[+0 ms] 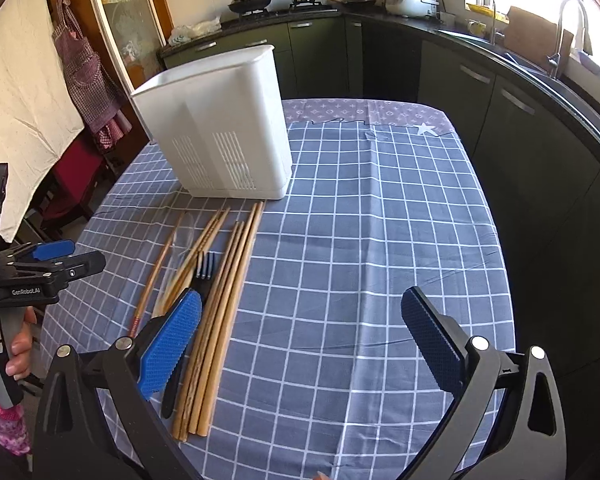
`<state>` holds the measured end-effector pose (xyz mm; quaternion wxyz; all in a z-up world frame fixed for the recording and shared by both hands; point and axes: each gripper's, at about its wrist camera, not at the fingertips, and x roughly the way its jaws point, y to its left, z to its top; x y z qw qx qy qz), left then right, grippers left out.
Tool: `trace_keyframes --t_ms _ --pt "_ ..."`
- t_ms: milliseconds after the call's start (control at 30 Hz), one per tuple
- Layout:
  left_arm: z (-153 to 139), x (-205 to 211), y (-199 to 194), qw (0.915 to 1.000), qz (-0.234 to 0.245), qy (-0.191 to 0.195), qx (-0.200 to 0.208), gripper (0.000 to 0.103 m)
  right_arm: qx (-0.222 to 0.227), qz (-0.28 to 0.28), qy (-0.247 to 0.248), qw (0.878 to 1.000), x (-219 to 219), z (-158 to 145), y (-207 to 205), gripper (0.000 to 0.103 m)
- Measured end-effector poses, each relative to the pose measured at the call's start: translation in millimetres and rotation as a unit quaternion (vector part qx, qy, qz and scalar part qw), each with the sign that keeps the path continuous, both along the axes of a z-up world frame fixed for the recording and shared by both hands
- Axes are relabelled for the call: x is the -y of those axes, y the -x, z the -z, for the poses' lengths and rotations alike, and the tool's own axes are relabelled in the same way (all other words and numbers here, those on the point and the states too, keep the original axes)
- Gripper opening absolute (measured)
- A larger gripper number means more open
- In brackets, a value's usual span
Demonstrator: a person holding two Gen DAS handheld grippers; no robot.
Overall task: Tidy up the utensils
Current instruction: 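Lower the left tool onto the clear plastic spoon and close on it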
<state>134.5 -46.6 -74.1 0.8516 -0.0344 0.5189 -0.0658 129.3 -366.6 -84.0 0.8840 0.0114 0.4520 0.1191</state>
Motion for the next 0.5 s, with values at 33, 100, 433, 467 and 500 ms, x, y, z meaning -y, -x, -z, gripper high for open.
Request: trace_keyframes --t_ms 33,100,433,467,500 --pt "1 6 -2 1.0000 0.007 0.000 -0.004 0.094 -0.004 0.000 -0.001 1.000 0 2 -3 0.099" --pt "3 18 -8 0.9998 0.018 -0.004 -0.010 0.086 -0.009 0.001 -0.002 1.000 2 5 -8 0.099" --pt "29 57 -41 0.9959 0.030 -0.015 -0.084 0.042 -0.026 -0.001 -0.014 1.000 7 17 -21 0.099" --pt "31 58 -42 0.9954 0.031 -0.011 -0.090 0.040 -0.026 -0.001 -0.015 1.000 8 17 -21 0.099" --pt "34 61 -44 0.9950 0.033 -0.009 -0.094 0.032 -0.026 0.000 -0.016 1.000 9 17 -22 0.099"
